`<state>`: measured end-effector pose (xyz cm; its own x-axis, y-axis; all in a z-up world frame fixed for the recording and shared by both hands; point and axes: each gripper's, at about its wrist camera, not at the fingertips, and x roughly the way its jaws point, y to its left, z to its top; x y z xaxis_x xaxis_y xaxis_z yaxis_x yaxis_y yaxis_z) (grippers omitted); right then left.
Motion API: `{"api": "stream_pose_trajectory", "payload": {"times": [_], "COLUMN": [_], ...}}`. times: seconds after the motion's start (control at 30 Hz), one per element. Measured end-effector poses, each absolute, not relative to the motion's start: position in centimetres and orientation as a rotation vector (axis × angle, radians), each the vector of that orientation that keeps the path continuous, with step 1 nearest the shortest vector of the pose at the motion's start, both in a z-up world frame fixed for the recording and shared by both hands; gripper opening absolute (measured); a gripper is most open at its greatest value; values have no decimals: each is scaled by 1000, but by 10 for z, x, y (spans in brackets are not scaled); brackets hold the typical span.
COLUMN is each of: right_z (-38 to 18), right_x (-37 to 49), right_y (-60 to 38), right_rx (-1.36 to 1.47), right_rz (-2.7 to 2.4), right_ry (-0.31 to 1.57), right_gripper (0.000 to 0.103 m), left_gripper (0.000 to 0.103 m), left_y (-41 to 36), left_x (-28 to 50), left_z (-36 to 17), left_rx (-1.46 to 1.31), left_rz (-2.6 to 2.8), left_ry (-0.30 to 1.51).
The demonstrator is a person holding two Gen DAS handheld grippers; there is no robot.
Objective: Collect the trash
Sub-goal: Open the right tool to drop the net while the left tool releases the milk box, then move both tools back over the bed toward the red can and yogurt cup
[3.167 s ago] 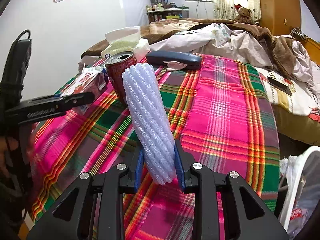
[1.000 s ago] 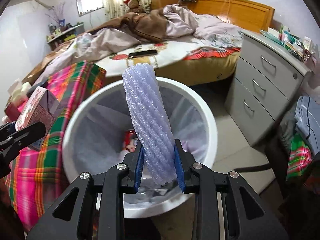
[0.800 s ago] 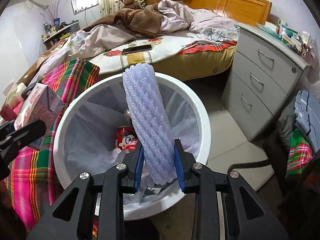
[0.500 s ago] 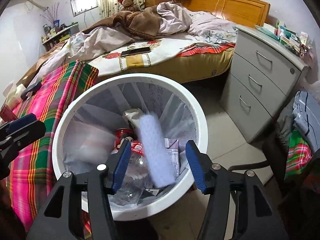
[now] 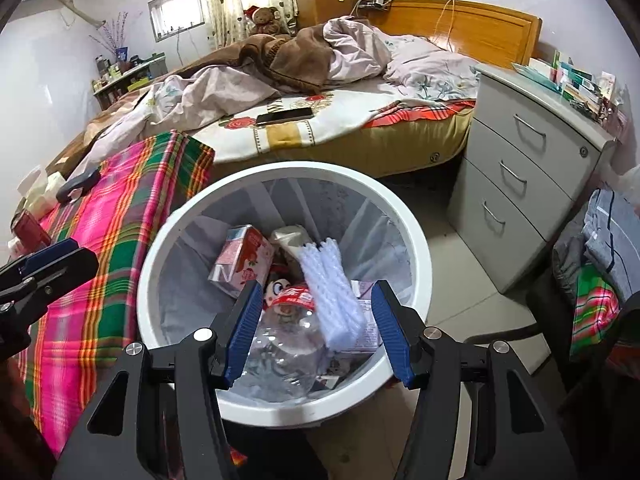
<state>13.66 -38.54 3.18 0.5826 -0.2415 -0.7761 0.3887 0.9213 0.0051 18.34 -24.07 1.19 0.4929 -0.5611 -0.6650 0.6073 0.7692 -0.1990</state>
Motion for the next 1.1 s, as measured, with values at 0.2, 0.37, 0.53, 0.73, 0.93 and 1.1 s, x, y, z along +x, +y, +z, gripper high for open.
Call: {"api": "stream_pose_trajectory", "payload": {"times": [0.2, 0.37, 0.53, 0.73, 0.93, 1.1], "right_z": [37, 40, 44, 46, 47, 45], "right_x": [136, 138, 141, 146, 155, 165], "right_y": [-372, -355, -340, -318, -293, -268], "right_rx": [184, 166, 157, 143, 140, 131], "right_rz": [-352, -322, -292, -258, -203, -150], "right_ry": [849, 834, 816, 802, 784, 774], "right_gripper": [58, 58, 58, 58, 58, 58], "left_gripper": [67, 67, 67, 67, 67, 67], "left_y": [-221, -203, -180, -150, -116, -91], "left_x": [180, 177, 176, 176, 178, 180], "left_z": [18, 21, 23, 27, 27, 26], "left_rx": [55, 52, 35, 16, 0, -19], "left_rz": [-676, -635, -608, -562, -498, -460], "left_ry": [759, 736, 727, 706, 692, 689]}}
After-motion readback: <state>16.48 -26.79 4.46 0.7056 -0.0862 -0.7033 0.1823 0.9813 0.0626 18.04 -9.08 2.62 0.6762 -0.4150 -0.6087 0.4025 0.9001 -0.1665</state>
